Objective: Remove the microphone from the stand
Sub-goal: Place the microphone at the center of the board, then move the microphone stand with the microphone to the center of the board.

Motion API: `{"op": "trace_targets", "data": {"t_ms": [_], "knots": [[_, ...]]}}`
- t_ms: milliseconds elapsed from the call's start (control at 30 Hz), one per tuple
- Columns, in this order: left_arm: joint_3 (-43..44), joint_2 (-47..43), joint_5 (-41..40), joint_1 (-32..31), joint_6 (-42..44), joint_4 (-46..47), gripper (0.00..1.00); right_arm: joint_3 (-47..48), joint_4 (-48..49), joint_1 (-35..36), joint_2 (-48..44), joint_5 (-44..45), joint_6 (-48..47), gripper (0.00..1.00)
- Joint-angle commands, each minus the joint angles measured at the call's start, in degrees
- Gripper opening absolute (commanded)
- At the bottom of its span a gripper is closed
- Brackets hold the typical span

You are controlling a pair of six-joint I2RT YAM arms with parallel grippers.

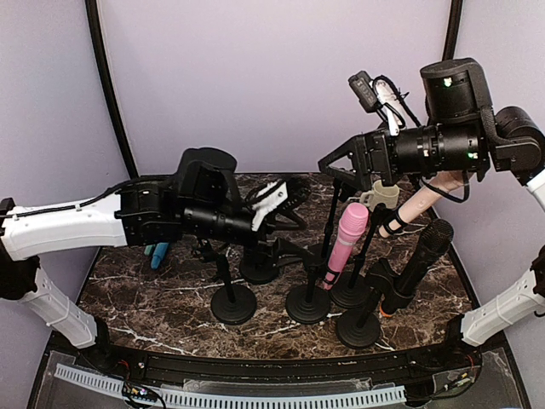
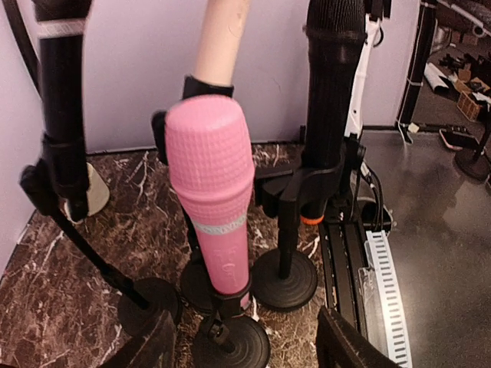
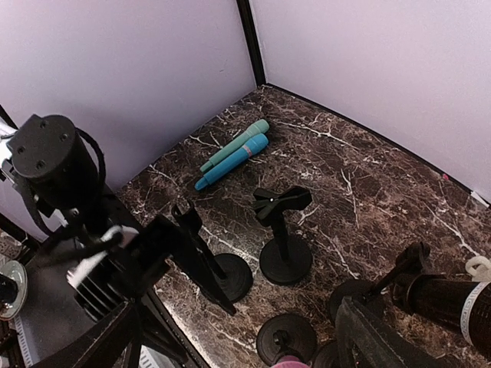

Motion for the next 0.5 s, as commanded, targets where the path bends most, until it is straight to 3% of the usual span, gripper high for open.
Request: {"op": "trace_targets", "data": {"t_ms": [0,467], "knots": [[2.0,4.7,2.6,-0.1,2.9,-0.7,0.66,0.8,-1.3,0.9,-1.0,2.3,1.5,0.89],[4.3,17.7,2.6,0.2,8.9,-2.4,0.65,-0.5,3.1,0.9,-1.9,0.5,-0.9,0.90]]}}
